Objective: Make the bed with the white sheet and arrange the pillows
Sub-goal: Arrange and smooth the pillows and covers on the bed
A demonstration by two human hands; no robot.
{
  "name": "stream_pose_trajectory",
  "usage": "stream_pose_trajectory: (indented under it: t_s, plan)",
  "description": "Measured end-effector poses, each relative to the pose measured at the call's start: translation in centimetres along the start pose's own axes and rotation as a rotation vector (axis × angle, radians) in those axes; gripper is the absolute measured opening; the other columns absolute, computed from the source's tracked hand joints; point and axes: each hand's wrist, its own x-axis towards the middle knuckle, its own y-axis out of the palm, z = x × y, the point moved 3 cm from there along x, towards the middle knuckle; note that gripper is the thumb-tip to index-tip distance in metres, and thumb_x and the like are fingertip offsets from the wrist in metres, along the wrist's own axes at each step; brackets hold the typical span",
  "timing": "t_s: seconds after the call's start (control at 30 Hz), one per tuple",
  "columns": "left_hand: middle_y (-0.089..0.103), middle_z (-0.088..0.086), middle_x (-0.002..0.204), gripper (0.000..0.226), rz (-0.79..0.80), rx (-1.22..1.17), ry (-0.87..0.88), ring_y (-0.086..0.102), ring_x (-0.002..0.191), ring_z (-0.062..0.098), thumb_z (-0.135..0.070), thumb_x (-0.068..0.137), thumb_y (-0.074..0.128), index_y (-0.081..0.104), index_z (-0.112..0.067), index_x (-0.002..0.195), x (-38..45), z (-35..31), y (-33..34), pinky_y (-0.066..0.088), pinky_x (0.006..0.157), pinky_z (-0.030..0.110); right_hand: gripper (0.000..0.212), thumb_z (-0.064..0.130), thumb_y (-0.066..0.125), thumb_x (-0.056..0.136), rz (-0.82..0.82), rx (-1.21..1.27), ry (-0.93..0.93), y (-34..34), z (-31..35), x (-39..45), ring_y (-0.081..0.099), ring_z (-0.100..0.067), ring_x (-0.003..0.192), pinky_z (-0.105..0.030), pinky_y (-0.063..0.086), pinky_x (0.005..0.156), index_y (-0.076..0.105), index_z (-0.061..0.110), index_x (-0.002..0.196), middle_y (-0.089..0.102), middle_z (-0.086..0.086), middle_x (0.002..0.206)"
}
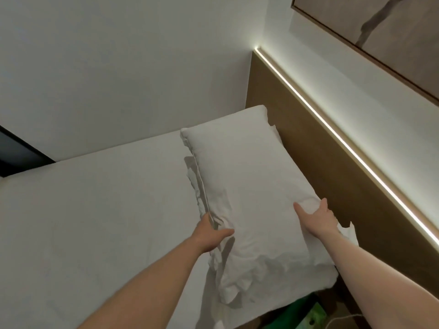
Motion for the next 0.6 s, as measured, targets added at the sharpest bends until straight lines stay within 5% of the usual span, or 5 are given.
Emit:
stream_pose_trajectory:
  t_s: [0.07,0.13,0.27,0.47,0.6]
  plan:
    - [0.045,-0.003,0.153,0.123,0.054,-0.080,-0.056,0.050,0.135,0.021,-0.063,0.057,0.089,0.026,-0.022,0.155,1.2,0.6,1.2,0.042,0.110,0.033,0.093,0.080,0.044,0.088,-0.012,-0.068,-0.008,0.1,-0.6,1.4,0.048,-0.041,0.135,-0.057,0.039,0.111,0.038,0.013,0.153,0.052,-0.017,0.147]
    - [0.057,-0.005,0.138,0.110,0.080,-0.122,-0.029,0.058,0.120,0.016,-0.051,0.058,0.092,0.035,-0.021,0.148,1.7,0.1,2.9,0.048,0.100,0.031,0.054,0.059,0.047,0.098,-0.028,0.016,-0.115,-0.2,-0.6,2.4,0.059,-0.038,0.118,-0.049,0.045,0.105,0.061,0.016,0.127,0.066,-0.013,0.128]
    - [0.059,-0.011,0.130,0.079,-0.052,-0.170,0.152,0.058,0.121,0.016,-0.024,0.073,0.073,0.039,-0.034,0.144,0.1,-4.6,5.4,0.047,0.103,0.030,0.033,0.044,0.049,0.100,-0.258,0.415,-0.278,-3.6,1.0,0.9,0.054,-0.023,0.081,-0.041,0.043,0.079,0.051,0.015,0.083,0.060,-0.005,0.090]
    - [0.036,-0.006,0.158,0.070,-0.161,-0.184,0.407,0.033,0.146,0.015,-0.010,0.091,0.050,0.032,-0.026,0.156,-1.9,-9.2,7.7,0.027,0.123,0.036,0.026,0.037,0.056,0.097,-0.617,0.628,-0.303,-9.2,2.5,-1.5,0.057,-0.030,0.084,-0.045,0.048,0.080,0.054,0.014,0.087,0.061,-0.010,0.091]
    - [0.025,-0.008,0.163,0.074,-0.094,0.023,0.450,0.024,0.149,0.012,0.000,0.093,0.045,0.023,-0.024,0.160,-1.7,-8.9,8.9,0.012,0.115,0.013,0.023,0.034,0.052,0.100,-0.608,0.629,-0.177,-7.4,0.2,-1.4,0.059,-0.035,0.093,-0.050,0.051,0.088,0.057,0.013,0.093,0.062,-0.012,0.100]
